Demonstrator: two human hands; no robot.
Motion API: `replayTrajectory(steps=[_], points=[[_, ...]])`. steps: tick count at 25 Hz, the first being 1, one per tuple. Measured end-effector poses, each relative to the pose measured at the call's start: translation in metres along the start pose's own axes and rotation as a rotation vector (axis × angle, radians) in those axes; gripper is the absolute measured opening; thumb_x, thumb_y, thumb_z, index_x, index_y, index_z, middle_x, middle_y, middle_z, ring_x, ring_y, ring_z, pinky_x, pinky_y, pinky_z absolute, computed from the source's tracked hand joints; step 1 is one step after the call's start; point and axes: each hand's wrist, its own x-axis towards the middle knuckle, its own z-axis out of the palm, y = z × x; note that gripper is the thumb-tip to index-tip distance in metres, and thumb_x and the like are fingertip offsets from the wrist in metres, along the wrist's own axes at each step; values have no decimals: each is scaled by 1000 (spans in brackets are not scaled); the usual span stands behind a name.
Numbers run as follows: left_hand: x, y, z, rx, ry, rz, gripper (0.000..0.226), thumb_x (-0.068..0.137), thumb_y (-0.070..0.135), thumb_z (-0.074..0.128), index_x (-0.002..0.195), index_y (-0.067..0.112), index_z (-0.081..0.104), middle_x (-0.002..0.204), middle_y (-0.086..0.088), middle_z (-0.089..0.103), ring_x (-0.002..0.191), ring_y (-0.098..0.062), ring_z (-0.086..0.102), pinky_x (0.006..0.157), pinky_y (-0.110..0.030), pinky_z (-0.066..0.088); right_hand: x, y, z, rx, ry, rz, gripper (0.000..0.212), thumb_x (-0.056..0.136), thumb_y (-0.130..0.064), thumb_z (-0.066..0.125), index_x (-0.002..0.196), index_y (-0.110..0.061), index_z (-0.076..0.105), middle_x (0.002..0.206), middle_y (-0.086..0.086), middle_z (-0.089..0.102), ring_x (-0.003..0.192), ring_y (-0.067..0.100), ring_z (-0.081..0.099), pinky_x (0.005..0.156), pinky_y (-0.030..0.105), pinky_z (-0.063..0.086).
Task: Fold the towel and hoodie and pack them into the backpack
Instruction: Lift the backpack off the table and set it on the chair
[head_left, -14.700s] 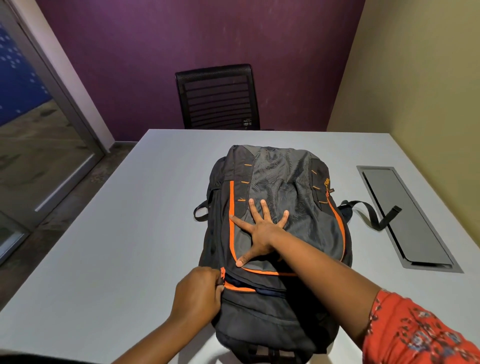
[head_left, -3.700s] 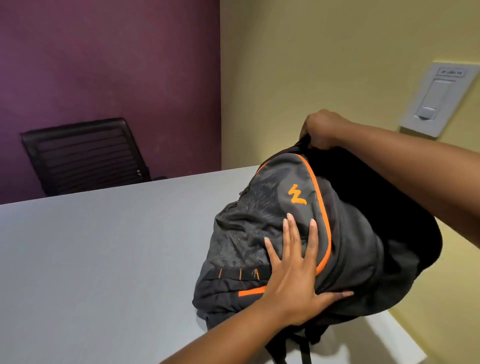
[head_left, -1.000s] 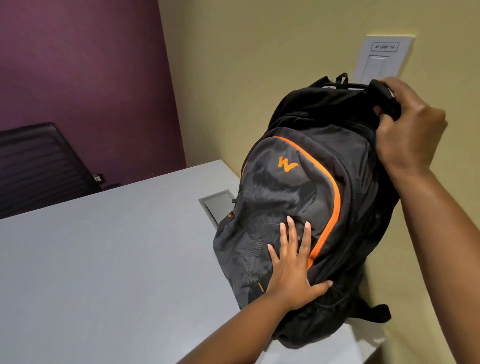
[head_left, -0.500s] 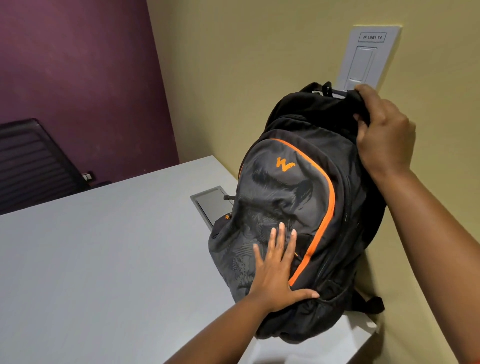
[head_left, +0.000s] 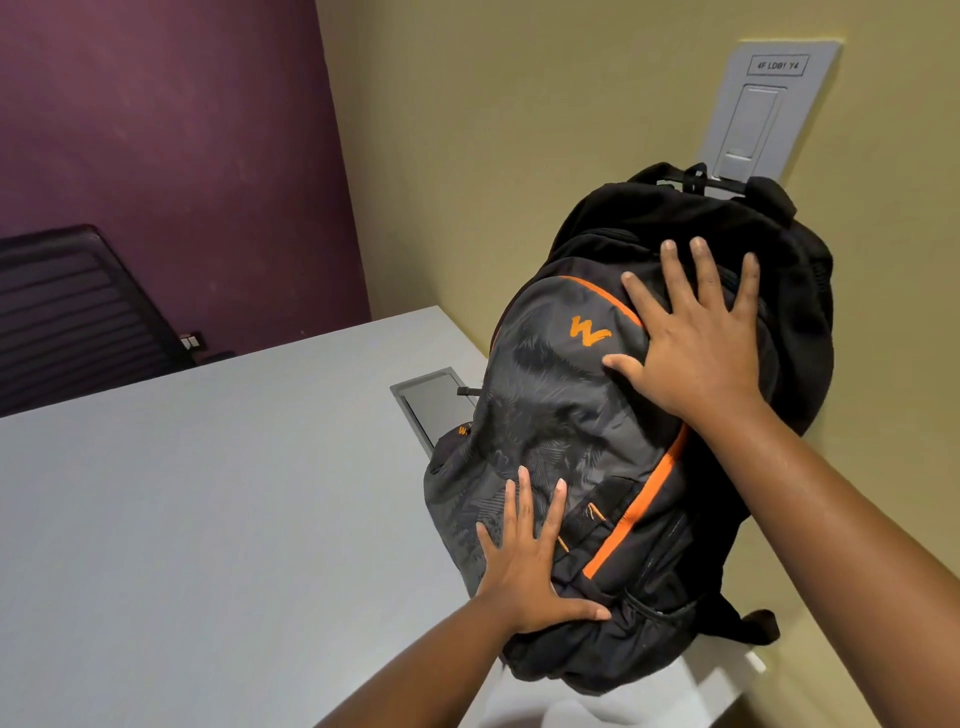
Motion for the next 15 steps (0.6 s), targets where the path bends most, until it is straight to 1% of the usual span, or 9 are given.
replayTrajectory(steps=[2,4,5,7,9,11,13,14,15], points=[[0,0,1,5,-4,-2,121,41,88,41,117,53,-47,133,4,-56,129,-25,-46,102,-71,-7,-2,3,4,-54,-38,13,83,82,-69,40,149,-29,13,159,10,4,146,29,-7,95,44,-40],[-1,1,1,13,-11,-3,123,42,87,45,117,54,-47,134,4,-56,129,-24,-46,102,-71,-7,-4,5,6,-81,-62,13,83,82,-69,37,150,-28,12,159,11,5,146,29,-6,94,43,-40],[-1,2,0,19,-14,-7,126,45,85,52,117,54,-46,135,4,-55,129,-24,-45,103,-71,-6,-5,5,7,-93,-70,15,83,82,-70,36,150,-28,12,159,11,5,146,28,-6,95,44,-39],[-4,2,-2,34,-19,-13,124,58,75,62,118,55,-44,139,3,-51,132,-24,-41,104,-68,-6,-6,5,7,-102,-89,26,82,83,-69,36,150,-28,12,159,10,5,146,28,-7,96,45,-37],[-8,0,-5,72,-12,-10,117,68,69,62,121,52,-41,143,2,-45,136,-23,-35,108,-65,-4,-8,4,5,-79,-106,52,81,84,-67,38,150,-27,12,159,10,5,146,27,-7,97,45,-36],[-15,-7,-9,136,9,-8,108,73,72,52,124,46,-40,147,2,-39,139,-22,-29,111,-60,-3,-12,-2,2,-36,-123,87,78,86,-60,44,149,-24,15,158,11,9,147,27,-3,105,47,-30],[-24,-17,-13,215,43,-12,95,73,79,27,119,44,-48,147,3,-37,137,-20,-31,115,-54,-4,-15,-11,-4,31,-146,124,76,88,-52,50,149,-20,18,157,13,14,146,27,2,114,49,-15],[-31,-22,-16,252,65,-24,90,72,79,16,116,42,-52,145,3,-37,135,-20,-33,116,-51,-5,-17,-17,-7,74,-154,137,76,88,-49,51,149,-18,19,157,14,14,146,28,4,115,50,-9],[-38,-26,-19,285,90,-49,88,76,76,14,117,38,-53,143,3,-38,132,-20,-34,117,-48,-7,-20,-23,-11,119,-158,145,76,88,-47,53,148,-16,20,157,15,13,146,28,4,116,49,-6]])
